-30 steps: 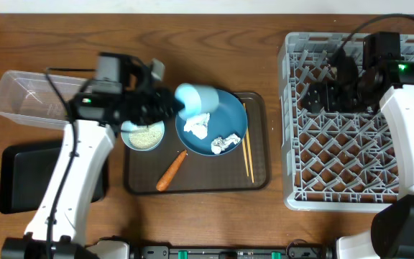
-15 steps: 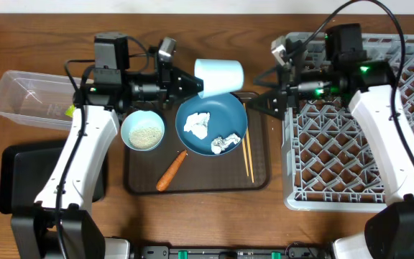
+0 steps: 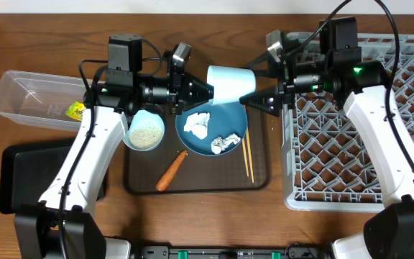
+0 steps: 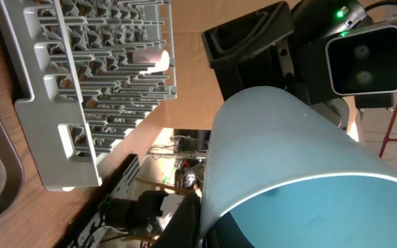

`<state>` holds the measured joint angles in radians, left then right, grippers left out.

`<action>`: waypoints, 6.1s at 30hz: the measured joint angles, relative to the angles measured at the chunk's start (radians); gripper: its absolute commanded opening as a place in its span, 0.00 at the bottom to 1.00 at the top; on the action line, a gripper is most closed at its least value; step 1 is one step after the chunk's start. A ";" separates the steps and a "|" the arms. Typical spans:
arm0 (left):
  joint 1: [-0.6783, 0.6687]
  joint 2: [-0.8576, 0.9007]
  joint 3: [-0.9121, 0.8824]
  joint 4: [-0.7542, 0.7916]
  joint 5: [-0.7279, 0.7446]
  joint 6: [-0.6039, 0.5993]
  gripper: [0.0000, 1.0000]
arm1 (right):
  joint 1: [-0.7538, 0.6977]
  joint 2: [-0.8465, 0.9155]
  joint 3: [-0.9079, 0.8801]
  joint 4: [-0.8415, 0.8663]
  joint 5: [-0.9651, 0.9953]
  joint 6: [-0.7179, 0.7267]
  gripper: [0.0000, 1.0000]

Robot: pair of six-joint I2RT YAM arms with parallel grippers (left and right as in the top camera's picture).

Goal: Sort waste into correct bins and load items into the dishwasher rack
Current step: 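Hand the light-blue cup from the left gripper to the right gripper, then place the light-blue cup into the dish rack with the right gripper, then grasp the white tissue on the blue plate with the left gripper, then carry the tissue left and drop it into the clear bin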

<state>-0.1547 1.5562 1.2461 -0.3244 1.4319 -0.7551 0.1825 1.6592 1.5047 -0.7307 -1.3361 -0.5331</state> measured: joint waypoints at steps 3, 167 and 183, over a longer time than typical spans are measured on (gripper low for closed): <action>0.000 0.000 0.000 0.000 0.002 -0.001 0.06 | 0.001 0.000 0.000 0.014 -0.024 -0.001 0.84; -0.287 0.359 0.000 -0.301 -1.286 0.526 0.19 | -0.235 -0.161 -0.029 -0.495 1.101 0.499 0.99; -0.163 -0.011 0.001 -0.348 -1.366 0.527 0.13 | -0.235 -0.161 -0.029 -0.495 1.101 0.495 0.99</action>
<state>-0.3176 1.5452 1.2469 -0.6727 0.0654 -0.2279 -0.0528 1.4986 1.4754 -1.2259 -0.2348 -0.0383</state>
